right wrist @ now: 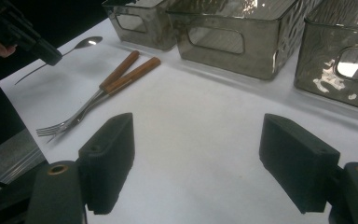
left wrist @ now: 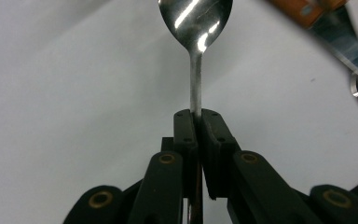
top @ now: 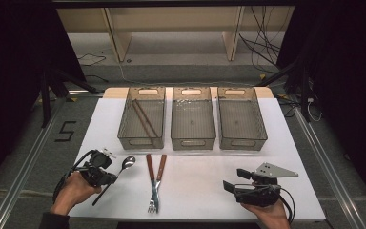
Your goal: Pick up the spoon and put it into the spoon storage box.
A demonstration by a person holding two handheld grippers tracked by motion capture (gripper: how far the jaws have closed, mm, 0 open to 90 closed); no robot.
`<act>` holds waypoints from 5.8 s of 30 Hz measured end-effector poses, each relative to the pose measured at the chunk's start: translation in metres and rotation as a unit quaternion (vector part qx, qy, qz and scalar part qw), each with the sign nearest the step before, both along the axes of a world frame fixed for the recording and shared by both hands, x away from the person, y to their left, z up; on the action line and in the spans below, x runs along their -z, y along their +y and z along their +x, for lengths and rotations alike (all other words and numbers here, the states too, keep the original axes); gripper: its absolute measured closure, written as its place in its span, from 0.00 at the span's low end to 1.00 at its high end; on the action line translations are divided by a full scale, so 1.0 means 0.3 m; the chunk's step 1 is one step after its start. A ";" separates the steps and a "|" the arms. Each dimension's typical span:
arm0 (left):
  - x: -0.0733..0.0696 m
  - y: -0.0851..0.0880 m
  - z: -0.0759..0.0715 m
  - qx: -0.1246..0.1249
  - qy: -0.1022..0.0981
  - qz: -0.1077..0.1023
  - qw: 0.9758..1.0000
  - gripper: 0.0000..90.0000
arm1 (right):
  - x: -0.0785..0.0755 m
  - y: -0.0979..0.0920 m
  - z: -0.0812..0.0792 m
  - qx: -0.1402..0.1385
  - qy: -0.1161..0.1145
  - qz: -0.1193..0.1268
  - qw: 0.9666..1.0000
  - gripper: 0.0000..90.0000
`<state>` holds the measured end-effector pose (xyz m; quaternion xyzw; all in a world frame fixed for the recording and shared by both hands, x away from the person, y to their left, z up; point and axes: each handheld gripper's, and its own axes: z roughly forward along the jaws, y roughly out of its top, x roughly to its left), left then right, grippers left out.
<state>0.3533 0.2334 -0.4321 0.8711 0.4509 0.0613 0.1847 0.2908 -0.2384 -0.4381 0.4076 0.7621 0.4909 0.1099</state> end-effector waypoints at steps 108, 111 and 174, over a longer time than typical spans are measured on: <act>-0.148 -0.657 0.584 0.011 -0.122 -0.141 0.982 0.63 | 0.001 0.001 -0.010 -0.011 0.003 0.011 1.000 0.30; -0.169 -0.642 0.574 0.013 -0.121 -0.147 0.982 0.52 | 0.001 0.002 -0.010 -0.011 0.003 0.011 1.000 0.30; -0.106 -0.331 0.188 0.075 -0.163 -0.156 0.971 0.23 | 0.003 0.005 -0.009 -0.009 -0.001 0.011 1.000 0.30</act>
